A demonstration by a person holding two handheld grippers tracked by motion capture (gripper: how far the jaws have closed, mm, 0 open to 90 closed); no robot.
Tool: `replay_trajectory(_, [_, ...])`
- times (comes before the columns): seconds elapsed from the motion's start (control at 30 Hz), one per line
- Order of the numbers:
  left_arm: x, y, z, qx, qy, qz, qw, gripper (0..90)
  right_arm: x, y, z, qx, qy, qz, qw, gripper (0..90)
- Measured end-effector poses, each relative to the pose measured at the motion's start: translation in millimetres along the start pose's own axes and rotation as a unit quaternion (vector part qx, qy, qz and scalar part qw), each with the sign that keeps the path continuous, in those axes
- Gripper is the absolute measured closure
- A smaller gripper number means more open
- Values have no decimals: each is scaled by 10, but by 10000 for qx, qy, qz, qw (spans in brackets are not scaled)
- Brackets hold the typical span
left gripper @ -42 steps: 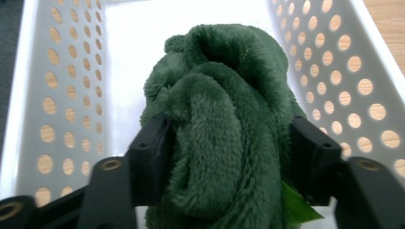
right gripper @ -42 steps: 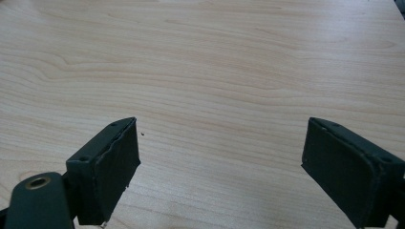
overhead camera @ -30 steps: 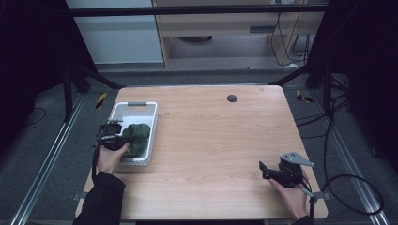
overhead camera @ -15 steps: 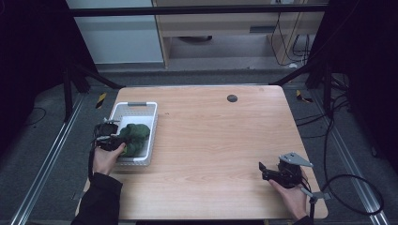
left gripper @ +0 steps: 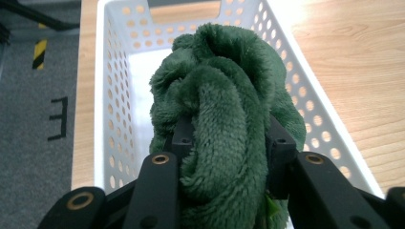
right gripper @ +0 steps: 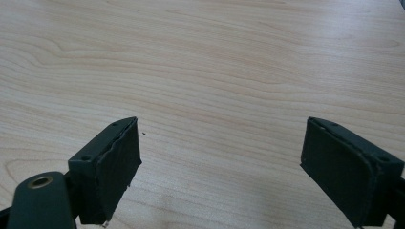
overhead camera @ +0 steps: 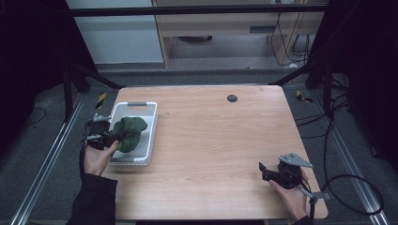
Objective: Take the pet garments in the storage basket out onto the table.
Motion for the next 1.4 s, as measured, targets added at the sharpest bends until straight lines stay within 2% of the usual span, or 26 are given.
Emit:
replay_trajectory(0.27, [-57, 266, 71, -234, -135, -213, 9994, 649, 7, -2, 0, 6, 19, -7, 10000, 132])
replay_trajectory(0.43, [-115, 372, 96, -314, -234, -297, 9988, 649, 11, -4, -1, 15, 26, -9, 10000, 131])
replay_trajectory(0.67, [-251, 453, 106, -291, -451, -451, 9975, 650, 9, 0, 4, -4, 28, -5, 10000, 131])
replay_trajectory(0.8, [-373, 501, 103, -262, -664, -558, 9959, 652, 17, -1, 6, 1, 55, 9, 10000, 131])
replay_trajectory(1.1, [-685, 661, 92, -328, -1092, -882, 9896, 652, 4, 16, 15, -37, -12, 5, 10000, 128])
replay_trajectory(1.2, [-796, 689, 82, -317, -1266, -1007, 9863, 652, 2, 31, 24, -53, -91, 9, 9999, 128])
replay_trajectory(1.4, [-989, 653, 62, -136, -1614, -1167, 9799, 652, -14, 39, 33, -99, -54, -31, 9999, 128])
Point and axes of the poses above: each handheld gripper's, and its own axes: y roughly backward along the jaws, z roughly out of its top, x roughly to its left, the point moved 2 cm from there along -y, roughly forward along the jaws, and after that the axes turned 15 degrees about y, right-handed, at the moved point
